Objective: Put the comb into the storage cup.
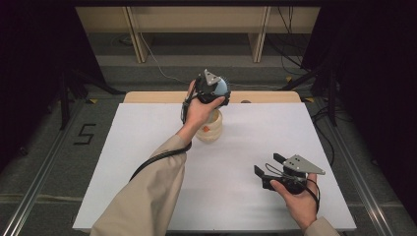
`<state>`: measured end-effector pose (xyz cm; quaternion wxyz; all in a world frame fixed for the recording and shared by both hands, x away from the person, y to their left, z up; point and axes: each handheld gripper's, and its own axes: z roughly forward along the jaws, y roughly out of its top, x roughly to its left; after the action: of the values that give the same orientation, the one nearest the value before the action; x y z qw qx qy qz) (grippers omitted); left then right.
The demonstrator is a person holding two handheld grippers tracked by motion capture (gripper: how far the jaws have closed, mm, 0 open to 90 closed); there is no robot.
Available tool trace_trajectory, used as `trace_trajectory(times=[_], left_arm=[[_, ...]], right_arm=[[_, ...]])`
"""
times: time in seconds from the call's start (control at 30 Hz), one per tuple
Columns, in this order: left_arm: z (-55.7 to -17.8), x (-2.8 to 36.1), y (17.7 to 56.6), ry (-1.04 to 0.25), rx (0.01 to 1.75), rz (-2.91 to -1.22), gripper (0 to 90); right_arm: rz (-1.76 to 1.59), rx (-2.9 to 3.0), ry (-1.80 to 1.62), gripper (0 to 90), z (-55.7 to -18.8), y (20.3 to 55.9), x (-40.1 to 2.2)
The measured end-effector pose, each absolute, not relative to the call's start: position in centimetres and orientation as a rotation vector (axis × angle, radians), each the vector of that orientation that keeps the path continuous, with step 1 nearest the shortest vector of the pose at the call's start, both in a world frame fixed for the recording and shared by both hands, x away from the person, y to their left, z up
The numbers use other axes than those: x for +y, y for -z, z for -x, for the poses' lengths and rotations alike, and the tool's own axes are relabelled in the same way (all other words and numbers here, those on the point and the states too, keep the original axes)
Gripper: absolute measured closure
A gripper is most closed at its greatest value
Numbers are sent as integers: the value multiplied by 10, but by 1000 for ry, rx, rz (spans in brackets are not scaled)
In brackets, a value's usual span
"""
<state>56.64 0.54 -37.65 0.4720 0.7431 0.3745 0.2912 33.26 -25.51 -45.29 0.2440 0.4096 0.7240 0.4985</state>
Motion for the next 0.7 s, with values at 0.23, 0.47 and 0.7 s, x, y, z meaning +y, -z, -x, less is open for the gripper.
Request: trace_trajectory(times=[0.23, 0.47, 0.7], left_arm=[[-567, -1, 377, -718, 916, -1833, 192], [-566, -4, 377, -720, 915, -1835, 191], [-565, -6, 379, -719, 907, -1838, 188]], right_arm=[[-1118, 1974, -1363, 156, -332, 452, -256], [-1115, 1974, -1365, 156, -332, 452, -256], [-1113, 1970, -1369, 156, -332, 452, -256]])
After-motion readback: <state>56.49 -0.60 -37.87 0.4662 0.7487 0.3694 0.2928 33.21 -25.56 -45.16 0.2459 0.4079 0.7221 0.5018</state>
